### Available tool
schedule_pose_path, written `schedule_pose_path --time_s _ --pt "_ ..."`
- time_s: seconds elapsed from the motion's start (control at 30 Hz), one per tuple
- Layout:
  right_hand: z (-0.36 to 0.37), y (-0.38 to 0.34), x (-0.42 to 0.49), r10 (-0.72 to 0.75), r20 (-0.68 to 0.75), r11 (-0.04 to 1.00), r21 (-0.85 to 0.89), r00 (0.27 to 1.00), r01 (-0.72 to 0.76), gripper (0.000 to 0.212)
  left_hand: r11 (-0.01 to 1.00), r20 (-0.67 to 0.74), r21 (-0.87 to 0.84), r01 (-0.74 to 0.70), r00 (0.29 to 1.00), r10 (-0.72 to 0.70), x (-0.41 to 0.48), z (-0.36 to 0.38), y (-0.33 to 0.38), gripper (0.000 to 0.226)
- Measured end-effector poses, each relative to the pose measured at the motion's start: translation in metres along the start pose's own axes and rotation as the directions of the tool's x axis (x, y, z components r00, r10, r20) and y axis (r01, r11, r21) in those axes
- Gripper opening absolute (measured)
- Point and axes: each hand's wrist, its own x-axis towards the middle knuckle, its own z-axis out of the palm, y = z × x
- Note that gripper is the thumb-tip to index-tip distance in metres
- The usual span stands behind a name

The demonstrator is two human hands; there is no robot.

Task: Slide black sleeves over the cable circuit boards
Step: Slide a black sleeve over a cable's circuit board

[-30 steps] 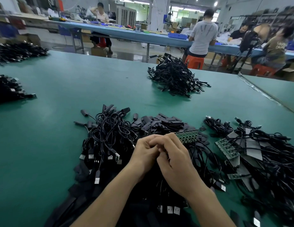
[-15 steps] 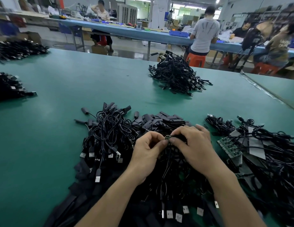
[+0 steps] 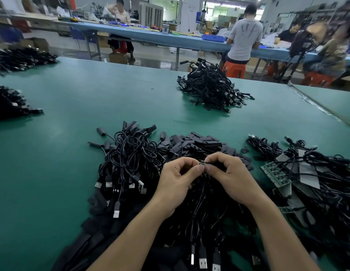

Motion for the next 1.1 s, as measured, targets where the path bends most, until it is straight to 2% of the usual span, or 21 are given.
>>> schedule_pose_path --time_s 0.27,0.37,0.43,0.5,0.6,0.67,0.73,0.83,0.9,0.97,1.1 --pt "-0.007 0.004 0.012 0.009 0.164 0.996 0.089 0.986 -0.024 0.013 0.998 -0.014 -0.054 -0.038 0.999 0.038 0.001 -0.002 0.000 0.005" --pt "-0.009 -0.003 0.012 -0.020 0.223 0.958 0.285 0.975 -0.045 0.007 0.995 -0.006 -0.095 -0.034 0.999 0.033 0.003 -0.003 -0.001 0.011" --pt "-0.007 -0.006 0.012 -0.015 0.196 0.938 0.343 0.981 -0.054 0.007 0.993 -0.012 -0.114 -0.036 0.999 0.035 0.004 -0.004 -0.002 0.013" --pt "-0.002 -0.007 0.011 0.014 0.131 0.944 0.325 0.991 -0.057 0.009 0.993 -0.023 -0.116 -0.037 0.999 0.035 0.006 -0.004 -0.004 0.011" --pt "0.004 -0.007 0.009 0.077 -0.022 0.977 0.201 0.997 -0.071 0.011 0.990 -0.032 -0.134 -0.034 0.999 0.030 0.005 -0.003 -0.003 0.007" --pt "0.004 -0.005 0.007 0.086 -0.187 0.994 -0.057 0.979 -0.098 0.011 0.985 -0.036 -0.166 -0.042 0.999 0.037 0.002 -0.002 0.000 0.017" --pt "0.001 -0.004 0.004 0.051 -0.317 0.942 -0.299 0.947 -0.150 0.017 0.985 -0.043 -0.147 -0.093 0.995 0.087 -0.002 0.000 0.006 0.022" --pt "-0.006 0.002 0.000 0.037 -0.395 0.817 -0.517 0.918 -0.255 0.011 0.963 -0.077 -0.142 -0.228 0.973 0.218 -0.007 0.001 0.024 0.021" --pt "-0.010 0.007 -0.002 0.065 -0.430 0.760 -0.563 0.900 -0.324 0.005 0.924 -0.139 -0.181 -0.336 0.939 0.314 -0.010 -0.002 0.039 0.015" --pt "-0.012 0.007 -0.002 0.066 -0.473 0.736 -0.572 0.879 -0.362 0.009 0.875 -0.182 -0.205 -0.439 0.895 0.407 -0.013 -0.004 0.053 0.004" --pt "-0.009 -0.002 0.004 0.055 -0.477 0.766 -0.544 0.877 -0.344 0.015 0.817 -0.311 -0.173 -0.549 0.818 0.484 -0.015 -0.005 0.062 0.027"
